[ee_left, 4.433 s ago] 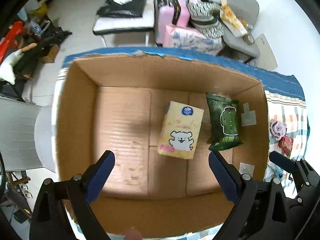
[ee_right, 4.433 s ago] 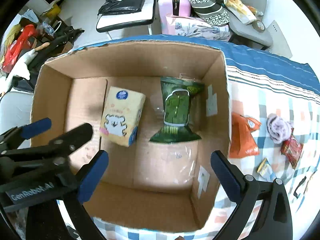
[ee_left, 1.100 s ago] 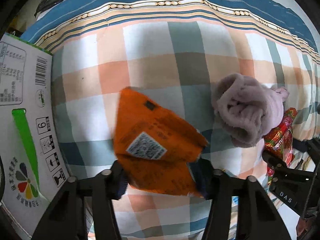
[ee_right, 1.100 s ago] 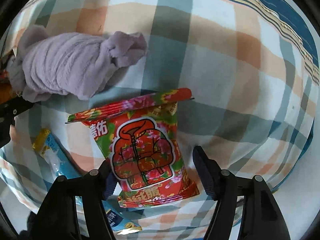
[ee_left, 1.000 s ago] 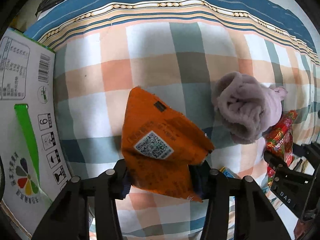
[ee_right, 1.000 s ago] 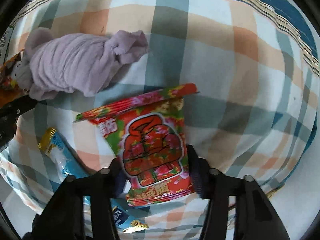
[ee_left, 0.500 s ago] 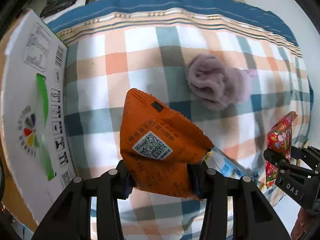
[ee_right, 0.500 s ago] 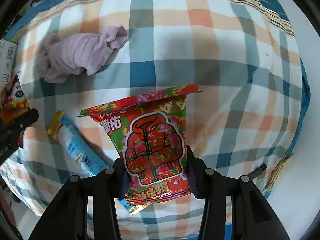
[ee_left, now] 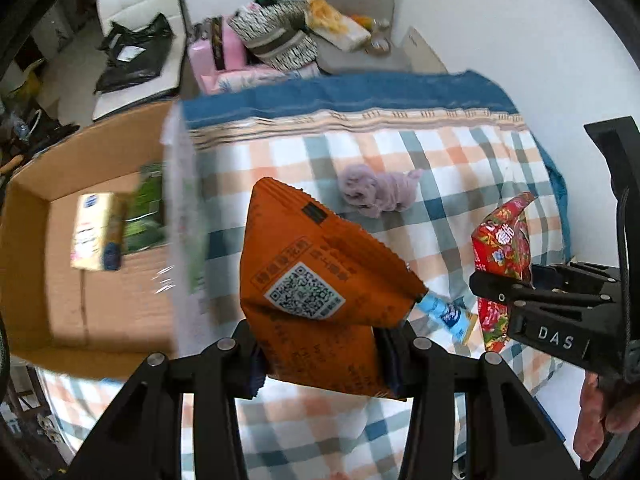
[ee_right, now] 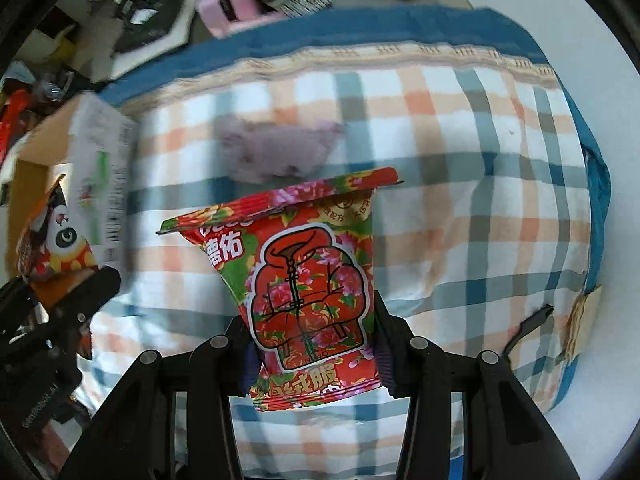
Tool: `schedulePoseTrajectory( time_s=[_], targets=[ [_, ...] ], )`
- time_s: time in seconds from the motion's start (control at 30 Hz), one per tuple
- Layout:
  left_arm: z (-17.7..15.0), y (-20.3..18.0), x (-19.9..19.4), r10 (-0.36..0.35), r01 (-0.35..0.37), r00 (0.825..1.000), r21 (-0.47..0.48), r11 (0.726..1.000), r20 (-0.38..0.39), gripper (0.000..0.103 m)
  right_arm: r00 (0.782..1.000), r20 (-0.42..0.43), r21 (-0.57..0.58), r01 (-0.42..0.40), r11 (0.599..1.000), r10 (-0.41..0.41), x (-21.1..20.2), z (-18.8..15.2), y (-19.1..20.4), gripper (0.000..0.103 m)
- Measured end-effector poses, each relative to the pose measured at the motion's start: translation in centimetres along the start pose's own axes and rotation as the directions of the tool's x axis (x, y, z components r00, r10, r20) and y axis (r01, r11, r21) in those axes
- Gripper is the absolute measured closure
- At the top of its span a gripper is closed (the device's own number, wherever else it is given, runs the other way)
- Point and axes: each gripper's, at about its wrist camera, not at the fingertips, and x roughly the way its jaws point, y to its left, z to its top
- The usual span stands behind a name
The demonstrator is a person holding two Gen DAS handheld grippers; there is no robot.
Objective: Organize soft objects
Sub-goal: 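Carry the orange and red bags with both grippers over the cardboard box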
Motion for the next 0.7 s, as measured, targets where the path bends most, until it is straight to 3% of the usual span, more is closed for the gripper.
schedulePoseTrajectory(
  time_s=[0.2,0.43,0.7],
  targets=[
    [-1.3,6.3,-3.6,0.017,-0.013,0.999,-0.083,0.996,0.04,0.062,0.994,0.039,-0.06,-0.102,0.993,0.104,4.1,-0.9,9.9,0.055],
    [-4.0,15.5,-8.1,0.074,-0.06,0.994,-0.175,0.983,0.075,0.062,0.983,0.035,-0.126,-0.176,0.976,0.181,3.3,-2.1,20.7,0.055],
    [-3.9,23.8,-10.3,0.155,-0.134,0.985,-0.219,0.966,0.081,0.062,0.982,0.047,-0.14,-0.173,0.975,0.181,2.9,-1.0,30.4,0.055]
  ],
)
